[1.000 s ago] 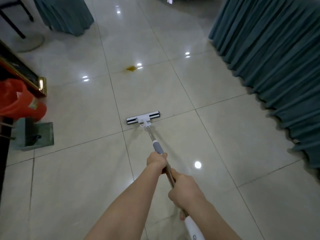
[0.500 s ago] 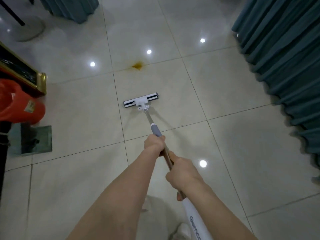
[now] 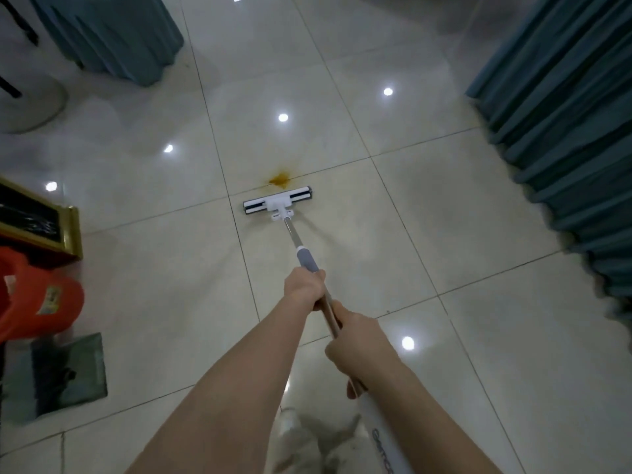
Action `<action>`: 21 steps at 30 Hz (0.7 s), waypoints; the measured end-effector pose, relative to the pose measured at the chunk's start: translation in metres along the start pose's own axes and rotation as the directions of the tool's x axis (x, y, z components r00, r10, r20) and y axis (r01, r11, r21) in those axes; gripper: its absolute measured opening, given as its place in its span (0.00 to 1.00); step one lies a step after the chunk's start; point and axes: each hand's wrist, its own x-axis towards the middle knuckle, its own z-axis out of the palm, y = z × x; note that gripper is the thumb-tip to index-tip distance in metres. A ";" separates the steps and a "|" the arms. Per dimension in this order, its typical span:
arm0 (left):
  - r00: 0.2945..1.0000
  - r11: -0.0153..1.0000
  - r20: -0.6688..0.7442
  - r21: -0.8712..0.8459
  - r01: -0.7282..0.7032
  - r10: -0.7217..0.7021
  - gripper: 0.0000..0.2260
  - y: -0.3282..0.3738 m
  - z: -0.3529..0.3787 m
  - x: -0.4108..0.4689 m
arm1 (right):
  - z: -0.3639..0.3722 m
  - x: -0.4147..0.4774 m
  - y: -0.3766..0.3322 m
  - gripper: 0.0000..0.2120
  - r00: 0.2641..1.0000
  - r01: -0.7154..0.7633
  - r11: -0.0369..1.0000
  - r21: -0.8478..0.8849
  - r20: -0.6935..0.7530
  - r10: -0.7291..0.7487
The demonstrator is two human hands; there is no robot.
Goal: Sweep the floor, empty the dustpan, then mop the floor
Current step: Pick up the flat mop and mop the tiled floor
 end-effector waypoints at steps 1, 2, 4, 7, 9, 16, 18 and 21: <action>1.000 1.000 0.007 0.007 0.001 -0.001 0.13 0.013 -0.008 0.011 | -0.006 0.013 -0.013 0.33 1.000 0.012 1.000 -0.016 -0.005 -0.012; 1.000 1.000 0.008 0.011 -0.005 0.004 0.13 0.027 -0.016 0.022 | -0.013 0.026 -0.025 0.34 1.000 0.021 0.999 -0.028 -0.010 -0.021; 1.000 0.999 0.011 0.032 -0.013 0.013 0.13 0.054 -0.029 0.045 | -0.028 0.051 -0.049 0.34 1.000 0.029 0.999 -0.020 -0.005 -0.029; 1.000 0.999 0.008 0.035 0.001 -0.002 0.13 0.095 -0.046 0.081 | -0.052 0.089 -0.082 0.33 1.000 0.029 1.000 -0.002 0.001 -0.029; 1.000 0.999 -0.001 0.035 0.004 -0.004 0.13 0.124 -0.055 0.104 | -0.070 0.115 -0.103 0.32 0.999 0.034 0.999 0.000 0.003 -0.034; 1.000 1.000 0.000 0.007 0.008 -0.008 0.12 0.211 -0.083 0.171 | -0.126 0.193 -0.170 0.31 0.999 0.036 0.999 -0.031 0.004 -0.036; 1.000 1.000 -0.004 -0.003 0.012 -0.012 0.12 0.230 -0.095 0.190 | -0.133 0.210 -0.191 0.31 1.000 0.022 0.999 -0.030 0.006 -0.022; 1.000 1.000 -0.001 0.008 0.018 -0.018 0.12 0.256 -0.117 0.219 | -0.142 0.235 -0.226 0.33 1.000 0.011 1.000 -0.026 -0.003 -0.011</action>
